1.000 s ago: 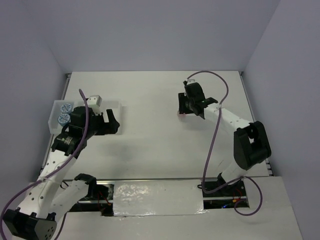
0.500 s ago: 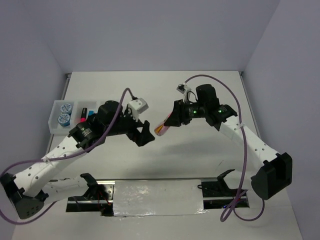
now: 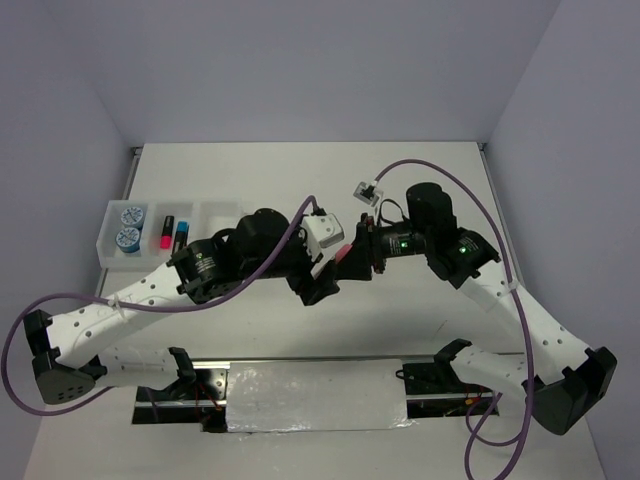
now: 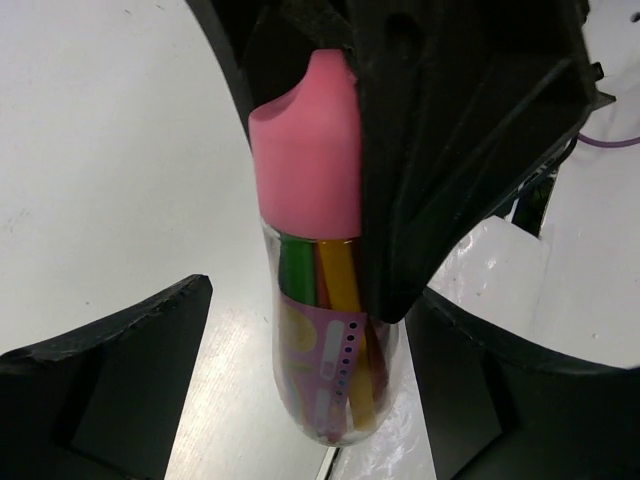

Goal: Sort the stationery into containers
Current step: Place the stationery in the storage box.

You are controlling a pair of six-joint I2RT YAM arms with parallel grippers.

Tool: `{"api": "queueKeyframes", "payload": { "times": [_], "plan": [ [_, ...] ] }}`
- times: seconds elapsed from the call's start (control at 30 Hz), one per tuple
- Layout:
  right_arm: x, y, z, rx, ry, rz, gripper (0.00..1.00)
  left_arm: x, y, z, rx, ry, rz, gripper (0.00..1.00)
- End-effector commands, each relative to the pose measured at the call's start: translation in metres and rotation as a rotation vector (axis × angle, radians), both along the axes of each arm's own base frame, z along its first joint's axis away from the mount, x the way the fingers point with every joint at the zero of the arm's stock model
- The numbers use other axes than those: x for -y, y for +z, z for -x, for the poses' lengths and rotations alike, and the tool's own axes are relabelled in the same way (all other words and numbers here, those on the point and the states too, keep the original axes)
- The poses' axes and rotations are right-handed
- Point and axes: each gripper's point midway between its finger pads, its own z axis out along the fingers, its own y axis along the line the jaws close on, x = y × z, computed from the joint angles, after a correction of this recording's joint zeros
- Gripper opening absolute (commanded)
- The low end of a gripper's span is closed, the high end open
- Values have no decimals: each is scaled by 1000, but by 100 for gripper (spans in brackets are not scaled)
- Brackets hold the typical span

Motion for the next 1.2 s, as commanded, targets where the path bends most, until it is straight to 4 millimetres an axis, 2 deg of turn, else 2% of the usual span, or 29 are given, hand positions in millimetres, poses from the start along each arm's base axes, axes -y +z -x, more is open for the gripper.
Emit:
{"api": "queueKeyframes", "payload": {
  "times": [0.0, 0.07, 0.13, 0.27, 0.33, 0.47, 0.63, 0.7, 0.73, 0.83, 0.9, 0.93, 0.97, 1.03, 1.17],
  "plan": [
    [0, 5, 8, 18, 33, -27, 13, 3, 17, -2, 51, 16, 45, 90],
    [1, 7, 11, 36, 40, -48, 13, -2, 17, -7, 60, 53, 35, 90],
    [2, 12, 13, 35, 39, -69, 13, -4, 20, -6, 64, 57, 43, 85],
    [-1, 16, 15, 33, 58, -91, 14, 1, 28, 3, 55, 8, 91, 61],
    [-3, 24, 20, 34, 89, -137, 14, 4, 28, 4, 49, 1, 99, 60],
    [-1, 36, 23, 61, 83, -162, 16, 7, 16, 4, 29, -4, 75, 74],
    [0, 47, 24, 82, 75, -178, 18, 5, 5, 5, 15, -5, 54, 67],
    [1, 51, 25, 84, 68, -185, 18, 5, 6, 7, 15, -10, 56, 51],
    [1, 51, 23, 85, 61, -181, 19, 4, 6, 7, 16, -7, 55, 33],
    [0, 46, 22, 73, 58, -170, 22, 1, 13, 3, 34, 17, 65, 2],
    [1, 43, 21, 74, 52, -166, 40, -1, 17, 0, 45, 42, 73, 0],
    [1, 42, 20, 74, 41, -166, 60, -4, 19, -4, 56, 69, 72, 0],
    [3, 43, 18, 86, 16, -167, 69, -6, 18, -6, 61, 80, 69, 0],
    [4, 44, 16, 87, -9, -170, 100, -9, 19, -6, 65, 90, 70, 0],
    [6, 48, 13, 96, -26, -183, 100, -16, 18, -6, 71, 116, 82, 0]
  ]
}}
